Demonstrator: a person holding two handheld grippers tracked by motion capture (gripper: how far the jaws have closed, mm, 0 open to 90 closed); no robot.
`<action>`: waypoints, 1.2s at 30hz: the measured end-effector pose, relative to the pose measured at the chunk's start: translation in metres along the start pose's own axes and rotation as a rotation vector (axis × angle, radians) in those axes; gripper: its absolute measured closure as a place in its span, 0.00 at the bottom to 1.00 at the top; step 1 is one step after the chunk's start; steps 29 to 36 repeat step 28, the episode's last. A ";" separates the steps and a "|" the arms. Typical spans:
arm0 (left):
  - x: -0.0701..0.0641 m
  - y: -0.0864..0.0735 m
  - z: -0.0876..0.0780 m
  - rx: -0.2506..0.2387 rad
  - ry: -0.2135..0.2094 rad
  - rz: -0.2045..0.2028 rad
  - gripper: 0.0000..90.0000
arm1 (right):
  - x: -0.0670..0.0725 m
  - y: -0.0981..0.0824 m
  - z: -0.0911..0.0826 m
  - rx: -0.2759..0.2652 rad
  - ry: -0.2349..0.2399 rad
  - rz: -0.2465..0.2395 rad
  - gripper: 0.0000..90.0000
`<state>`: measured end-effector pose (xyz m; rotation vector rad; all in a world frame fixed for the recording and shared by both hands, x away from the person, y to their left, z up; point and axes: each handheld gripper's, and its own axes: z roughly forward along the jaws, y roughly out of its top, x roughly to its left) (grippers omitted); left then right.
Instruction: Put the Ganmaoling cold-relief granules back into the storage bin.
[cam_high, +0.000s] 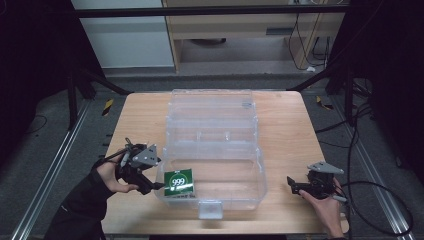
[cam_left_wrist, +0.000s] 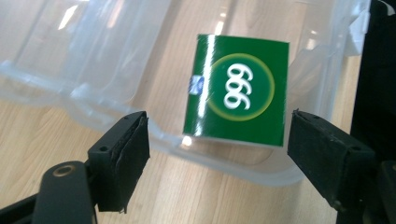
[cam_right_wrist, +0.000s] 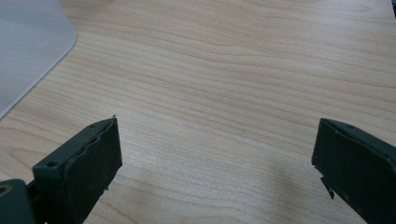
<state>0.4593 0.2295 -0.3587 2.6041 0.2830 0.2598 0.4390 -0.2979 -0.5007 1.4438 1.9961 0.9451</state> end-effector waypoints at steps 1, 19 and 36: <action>0.001 -0.003 -0.001 -0.009 0.008 -0.008 0.23 | 0.000 0.000 0.000 0.000 0.000 0.000 0.02; 0.014 -0.046 -0.013 -0.068 0.105 -0.158 0.23 | 0.000 0.000 0.000 -0.007 -0.004 -0.002 0.02; 0.020 -0.062 -0.011 -0.062 0.123 -0.213 0.24 | 0.001 0.000 0.000 -0.005 -0.006 -0.001 0.02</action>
